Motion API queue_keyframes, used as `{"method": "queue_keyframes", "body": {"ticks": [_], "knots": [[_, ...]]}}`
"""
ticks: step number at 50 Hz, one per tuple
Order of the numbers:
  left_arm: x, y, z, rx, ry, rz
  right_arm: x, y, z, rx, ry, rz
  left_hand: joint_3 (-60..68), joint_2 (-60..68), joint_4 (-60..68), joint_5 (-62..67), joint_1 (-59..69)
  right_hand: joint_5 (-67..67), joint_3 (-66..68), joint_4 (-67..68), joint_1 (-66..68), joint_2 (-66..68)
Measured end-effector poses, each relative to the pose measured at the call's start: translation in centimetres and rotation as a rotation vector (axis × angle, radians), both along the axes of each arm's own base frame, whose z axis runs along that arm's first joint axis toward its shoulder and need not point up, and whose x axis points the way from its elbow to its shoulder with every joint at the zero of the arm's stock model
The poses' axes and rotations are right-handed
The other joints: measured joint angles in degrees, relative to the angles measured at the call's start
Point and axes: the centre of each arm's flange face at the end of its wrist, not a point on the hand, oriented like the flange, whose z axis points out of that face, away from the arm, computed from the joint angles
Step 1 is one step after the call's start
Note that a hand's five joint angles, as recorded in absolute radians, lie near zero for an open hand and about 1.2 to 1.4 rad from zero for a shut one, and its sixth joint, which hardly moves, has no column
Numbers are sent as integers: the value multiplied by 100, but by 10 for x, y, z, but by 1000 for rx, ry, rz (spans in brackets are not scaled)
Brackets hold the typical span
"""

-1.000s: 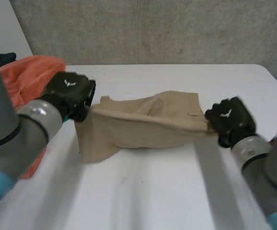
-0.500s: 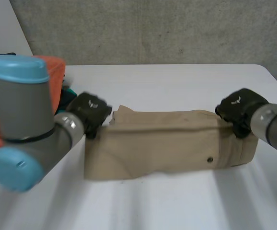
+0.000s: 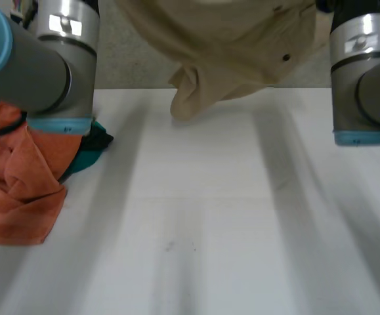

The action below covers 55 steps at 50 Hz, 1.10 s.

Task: Fold the laundry.

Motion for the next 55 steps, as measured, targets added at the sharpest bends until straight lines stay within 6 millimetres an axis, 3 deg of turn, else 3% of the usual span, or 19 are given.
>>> {"method": "queue_keyframes", "body": {"ticks": [3,7,10,12,14,18,21,29,32,34,37,41,49,54,55], "knots": [[1,1,-24,77,-39,-2,3,-4,-23,86,37,3,0,0,0,-1,0,0,0,0,0,0],[4,5,-72,216,-114,-2,6,-9,-76,272,126,7,2,1,0,-1,0,1,1,0,0,0],[6,8,-113,326,-175,-2,6,-10,-118,418,198,8,2,1,0,-1,0,0,2,1,0,0],[8,15,-151,436,-238,-2,5,-6,-155,547,266,6,2,2,0,-1,0,0,2,2,0,0],[12,23,-181,530,-292,-3,1,-1,-177,637,317,1,3,2,0,0,0,0,2,2,0,0],[24,46,-216,701,-387,-6,-8,17,-198,768,406,-5,4,3,0,0,0,1,2,3,0,0],[34,66,-218,794,-440,-6,-15,34,-199,833,463,-6,4,4,0,-1,0,0,3,3,0,0],[66,136,-186,1014,-591,-25,-40,91,-180,984,643,-11,4,4,0,0,0,0,3,4,0,0],[80,181,-176,1133,-722,-64,-55,123,-173,1075,757,-7,4,4,0,0,0,0,3,5,0,0],[85,200,-174,1171,-796,-87,-62,139,-172,1122,822,-2,4,4,0,0,0,0,3,5,0,0],[87,215,-172,1178,-871,-115,-70,153,-172,1158,881,4,4,4,0,-1,0,0,3,6,0,0],[82,211,-170,1107,-877,-122,-73,157,-175,1152,897,-2,4,4,0,0,0,0,3,6,0,0],[64,177,-166,964,-798,-93,-74,159,-183,1138,880,-7,4,4,0,34,0,1,3,6,0,0],[44,142,-167,892,-745,-78,-68,146,-177,1070,838,-16,5,5,0,34,0,0,3,6,0,0],[35,125,-169,856,-719,-70,-63,135,-173,1022,809,-25,5,5,1,34,0,0,3,6,0,0]]}}
